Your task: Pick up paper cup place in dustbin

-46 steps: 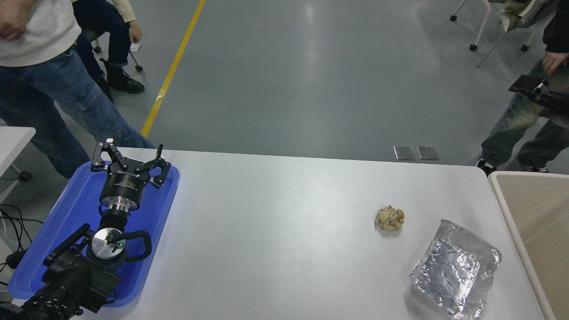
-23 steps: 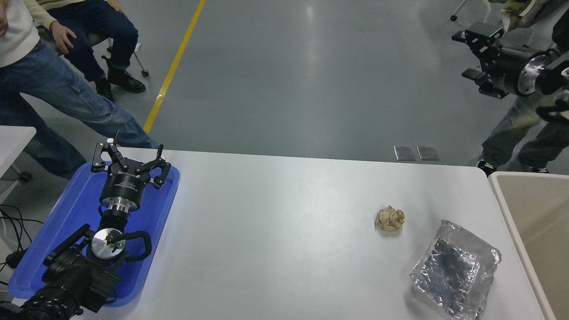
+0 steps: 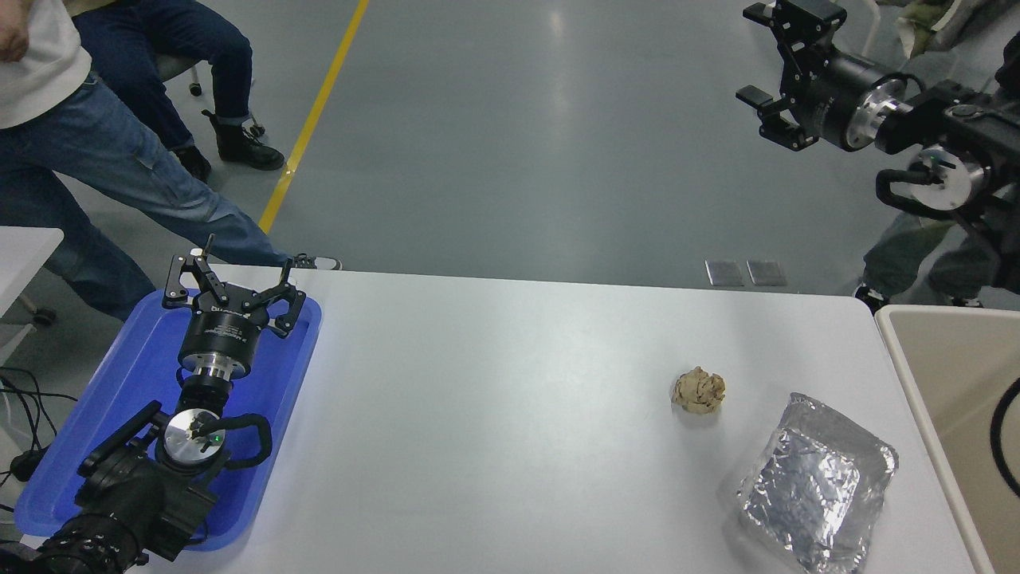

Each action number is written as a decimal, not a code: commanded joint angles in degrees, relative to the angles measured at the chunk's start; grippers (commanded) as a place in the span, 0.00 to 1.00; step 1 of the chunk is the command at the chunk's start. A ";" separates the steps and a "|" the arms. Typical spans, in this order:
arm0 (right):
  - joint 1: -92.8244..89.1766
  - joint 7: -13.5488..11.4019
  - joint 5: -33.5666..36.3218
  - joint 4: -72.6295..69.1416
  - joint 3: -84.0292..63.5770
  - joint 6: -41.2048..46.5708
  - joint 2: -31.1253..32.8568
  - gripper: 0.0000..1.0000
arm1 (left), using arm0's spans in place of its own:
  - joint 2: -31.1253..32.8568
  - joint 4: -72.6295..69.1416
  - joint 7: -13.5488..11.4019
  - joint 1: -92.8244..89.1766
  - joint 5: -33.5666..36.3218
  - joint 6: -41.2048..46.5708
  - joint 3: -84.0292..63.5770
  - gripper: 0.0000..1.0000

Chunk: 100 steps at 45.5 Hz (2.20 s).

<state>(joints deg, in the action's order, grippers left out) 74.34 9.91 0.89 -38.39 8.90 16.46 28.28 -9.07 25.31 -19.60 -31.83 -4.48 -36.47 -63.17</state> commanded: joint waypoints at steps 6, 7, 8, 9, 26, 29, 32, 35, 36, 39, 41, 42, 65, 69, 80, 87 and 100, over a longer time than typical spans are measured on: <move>-3.06 0.03 3.60 -2.13 6.04 -0.46 -3.76 1.00 | 0.01 0.00 0.00 0.02 -0.01 0.09 -0.02 1.00; -3.06 0.03 3.51 -2.65 5.95 -0.46 -3.76 1.00 | 0.01 0.00 0.00 0.02 -0.01 0.09 -0.02 1.00; -3.06 0.03 3.42 -3.09 5.95 -0.46 -3.76 1.00 | -0.07 0.00 0.00 0.02 -0.01 0.09 -0.02 1.00; -2.97 0.03 3.42 -3.62 5.95 -0.46 -3.76 1.00 | 0.01 0.00 0.00 0.02 -0.01 0.09 -0.02 1.00; 0.19 -1.91 -16.17 -17.24 -5.55 -0.11 -2.88 1.00 | -0.07 0.00 0.00 0.02 -0.01 0.17 -0.02 1.00; 1.77 -2.61 -18.28 -18.82 -9.41 0.15 -2.70 1.00 | -0.07 0.00 0.00 0.02 -0.01 0.09 -0.02 1.00; 3.87 -2.96 -20.22 -20.32 -13.37 0.33 -2.70 1.00 | -0.07 0.00 0.00 0.02 -0.01 0.17 -0.02 1.00; 6.25 -3.05 -22.33 -21.81 -17.76 0.41 -2.70 1.00 | -0.07 0.00 0.00 0.02 -0.01 0.09 -0.02 1.00; 7.21 -3.05 -23.20 -22.34 -19.26 0.41 -2.70 1.00 | -0.07 0.00 0.00 0.02 -0.01 0.09 -0.02 1.00; 10.29 -3.14 -25.93 -24.18 -24.26 0.68 -2.79 1.00 | 0.01 0.00 0.00 0.02 -0.01 0.09 -0.02 1.00; 12.57 -3.14 -27.51 -25.42 -27.43 1.12 -2.79 1.00 | -0.07 0.00 0.00 0.02 -0.01 0.09 -0.02 1.00; 13.80 -3.14 -28.13 -26.03 -29.01 1.20 -2.88 1.00 | 0.01 0.00 0.00 0.02 -0.01 0.09 -0.02 1.00; 34.99 -3.05 -31.30 -40.36 -56.18 4.98 -7.54 1.00 | -0.07 0.00 0.00 0.02 -0.01 0.09 -0.02 1.00; 37.45 -3.05 -30.95 -42.55 -59.25 6.21 -8.50 1.00 | -0.07 0.00 0.00 0.02 -0.01 0.09 -0.02 1.00; 45.97 -3.75 -26.30 -48.09 -67.60 12.27 -10.35 1.00 | -0.07 0.00 0.00 0.02 -0.01 0.09 -0.02 1.00; 51.25 -7.88 -21.81 -50.64 -71.04 17.72 -11.14 1.00 | -0.07 0.00 0.00 0.02 -0.01 0.09 -0.02 1.00; 56.61 -9.55 -9.77 -53.28 -74.55 25.98 -13.07 1.00 | 0.01 0.00 0.00 0.02 -0.01 0.09 -0.02 1.00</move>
<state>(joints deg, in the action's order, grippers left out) 125.60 1.95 -17.50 -88.90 -61.92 35.42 16.59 -9.14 25.31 -19.60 -31.81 -4.49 -36.39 -63.19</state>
